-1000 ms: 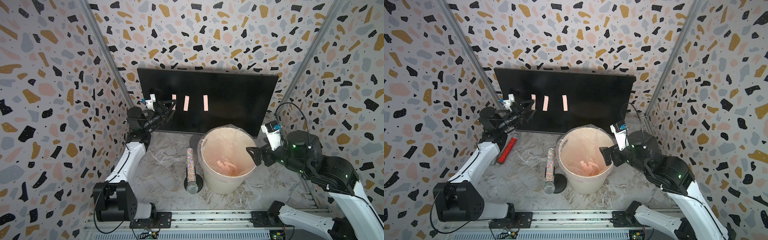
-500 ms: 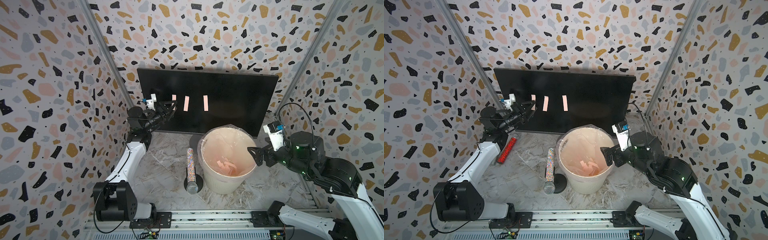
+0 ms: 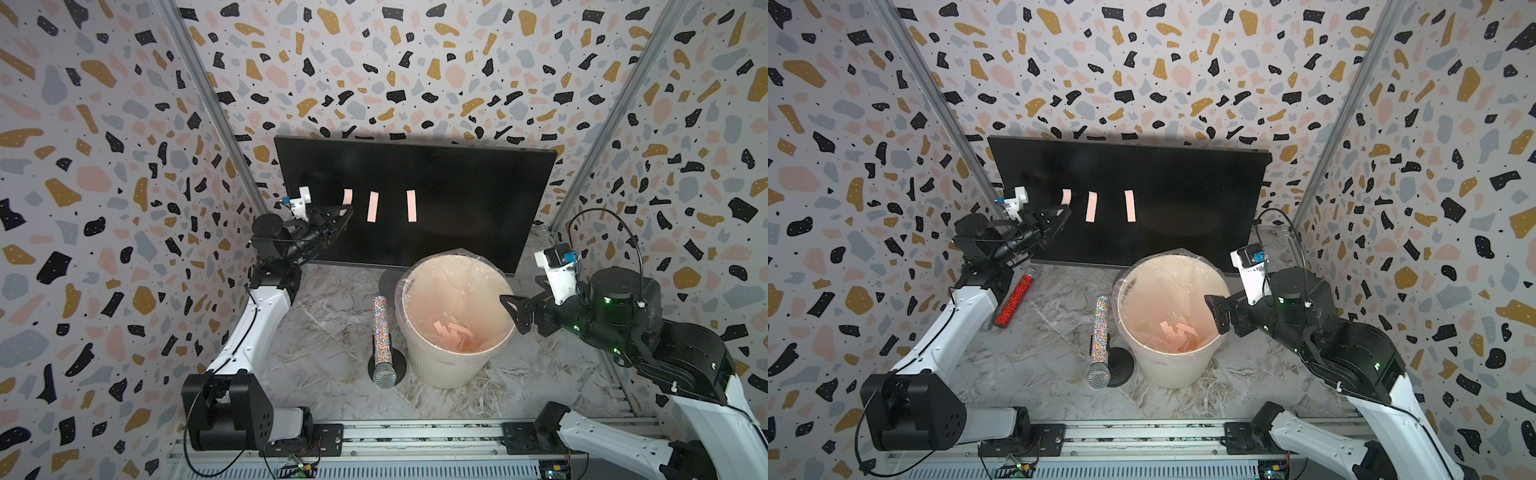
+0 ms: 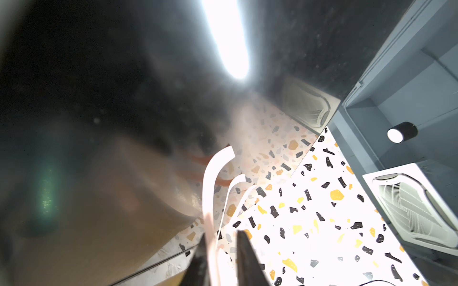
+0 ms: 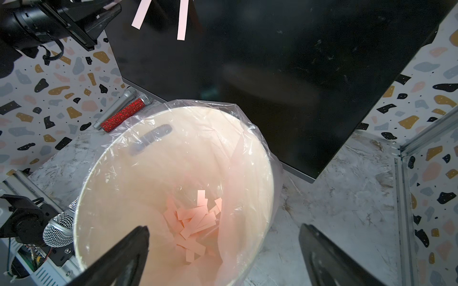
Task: Remove the sticky note from the monitor
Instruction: Tear off the sticky note from the monitor.
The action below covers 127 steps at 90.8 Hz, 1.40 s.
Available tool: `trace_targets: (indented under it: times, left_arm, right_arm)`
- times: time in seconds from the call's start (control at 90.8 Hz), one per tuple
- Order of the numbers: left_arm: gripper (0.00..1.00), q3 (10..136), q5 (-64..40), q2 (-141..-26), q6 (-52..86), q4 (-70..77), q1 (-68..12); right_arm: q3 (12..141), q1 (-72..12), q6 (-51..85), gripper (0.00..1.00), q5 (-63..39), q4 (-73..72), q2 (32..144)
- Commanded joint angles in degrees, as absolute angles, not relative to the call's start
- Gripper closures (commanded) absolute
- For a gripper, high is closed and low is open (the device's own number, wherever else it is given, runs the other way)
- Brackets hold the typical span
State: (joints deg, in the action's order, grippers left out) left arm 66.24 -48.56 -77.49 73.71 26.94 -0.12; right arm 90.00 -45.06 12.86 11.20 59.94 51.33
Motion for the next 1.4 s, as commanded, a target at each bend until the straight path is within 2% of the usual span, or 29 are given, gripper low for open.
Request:
trace_targets:
  times: [0.0,0.209,1.079,1.387]
  left_arm:
    - [0.88,65.8,-48.6,-76.0,72.2,27.8,-0.4]
    - [1.0,65.6,-49.2,-75.9,72.0,27.6,-0.4]
    - [1.0,62.4,-52.5,-66.2,67.8,18.5,-0.6]
    - [1.0,66.8,-53.6,-62.6,59.5,5.0,-8.0]
  right_arm:
    - [90.5,-44.8,13.6,0.0,11.9,59.4,50.6]
    - [90.4,-44.9,13.6,0.0,12.5,59.5,49.9]
    - [90.1,-44.9,14.1,0.0,12.6,59.4,49.3]
    - [90.3,-44.9,14.3,0.0,12.6,59.4,49.6]
